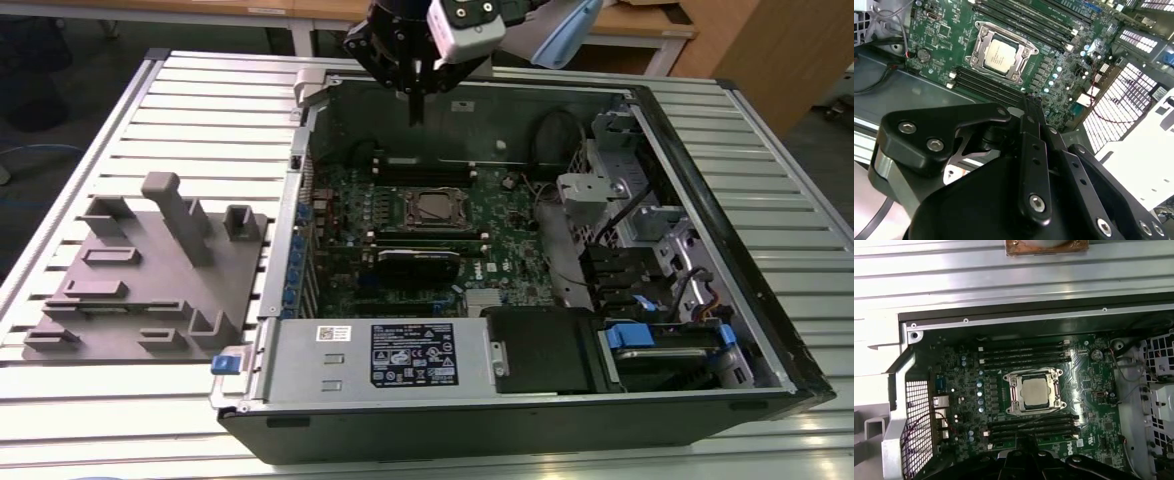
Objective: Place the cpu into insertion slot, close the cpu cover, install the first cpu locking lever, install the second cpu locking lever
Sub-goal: 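Install the second cpu locking lever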
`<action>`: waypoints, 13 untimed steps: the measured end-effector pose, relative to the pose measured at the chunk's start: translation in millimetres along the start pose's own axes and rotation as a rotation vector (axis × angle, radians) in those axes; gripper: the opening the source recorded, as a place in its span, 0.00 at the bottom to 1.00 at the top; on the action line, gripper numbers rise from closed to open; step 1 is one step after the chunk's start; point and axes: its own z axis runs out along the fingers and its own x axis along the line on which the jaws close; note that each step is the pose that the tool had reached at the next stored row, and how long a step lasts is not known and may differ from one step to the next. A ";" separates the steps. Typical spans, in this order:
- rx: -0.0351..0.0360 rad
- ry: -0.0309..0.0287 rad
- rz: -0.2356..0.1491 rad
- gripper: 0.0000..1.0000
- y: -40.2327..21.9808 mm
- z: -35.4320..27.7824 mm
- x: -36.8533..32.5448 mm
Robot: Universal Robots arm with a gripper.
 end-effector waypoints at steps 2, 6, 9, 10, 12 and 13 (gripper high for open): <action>0.0000 -0.0004 0.000 0.10 -0.3 3.7 0.2; -0.0001 -0.0009 0.000 0.10 -0.9 10.6 0.5; 0.0000 -0.0008 0.000 0.10 -0.9 11.5 0.5; -0.0001 -0.0008 0.000 0.10 -0.9 11.6 0.5; -0.0002 -0.0009 0.000 0.10 -1.0 11.7 0.5; -0.0002 -0.0009 0.000 0.10 -1.0 11.8 0.5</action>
